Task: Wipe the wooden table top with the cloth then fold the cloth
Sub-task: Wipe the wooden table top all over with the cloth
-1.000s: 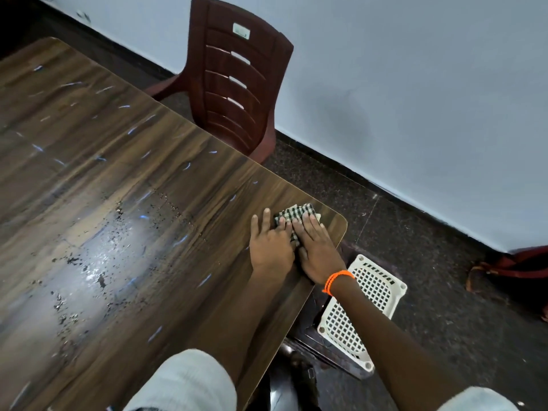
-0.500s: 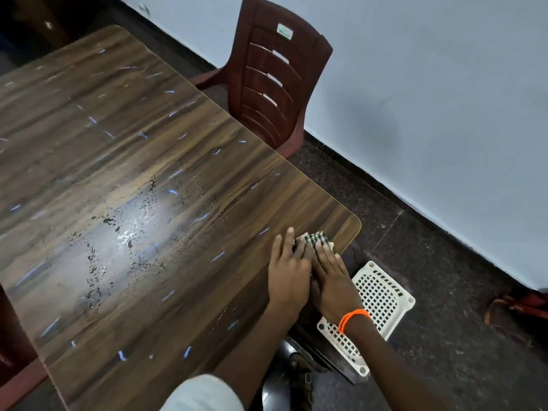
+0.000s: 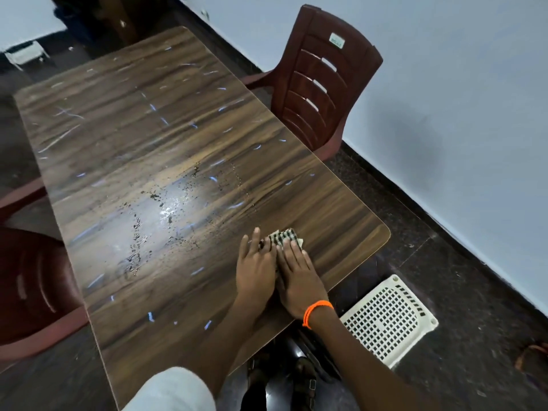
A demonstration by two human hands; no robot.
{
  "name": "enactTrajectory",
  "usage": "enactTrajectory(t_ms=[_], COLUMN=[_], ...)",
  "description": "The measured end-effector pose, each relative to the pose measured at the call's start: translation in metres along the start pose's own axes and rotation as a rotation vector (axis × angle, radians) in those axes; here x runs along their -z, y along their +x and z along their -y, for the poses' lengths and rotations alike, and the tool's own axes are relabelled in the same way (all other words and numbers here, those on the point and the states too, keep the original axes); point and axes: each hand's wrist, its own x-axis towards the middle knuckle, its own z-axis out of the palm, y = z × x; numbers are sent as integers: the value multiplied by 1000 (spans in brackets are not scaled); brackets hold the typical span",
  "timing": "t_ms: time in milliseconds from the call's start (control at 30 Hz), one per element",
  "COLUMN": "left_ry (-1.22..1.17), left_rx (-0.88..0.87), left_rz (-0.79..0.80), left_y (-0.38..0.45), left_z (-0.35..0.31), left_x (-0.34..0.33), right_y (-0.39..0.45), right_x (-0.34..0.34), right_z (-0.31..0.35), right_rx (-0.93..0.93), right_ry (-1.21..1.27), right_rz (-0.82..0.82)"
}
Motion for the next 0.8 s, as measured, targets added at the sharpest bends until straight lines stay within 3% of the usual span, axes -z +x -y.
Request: enactTrajectory(t_ms=[167,367,600,800], left_ry=[-65,-69,-38,-80], left_rx=[-34,-33,40,94], left_rz=[17,10,-32,-8], left_y=[-50,-19,6,-45], left_z=[-34,-55,-6,43], left_x=[-17,-8,-2,-1], right_y=[-57,-43,11,-10], right_x=[-9,8,0,-19], right_z=[-14,-52,-12,37], right_rx=[-12,-48,-45,70], right_ry=[32,-42,-46,-22], right_rz=[-22,-21,-8,30])
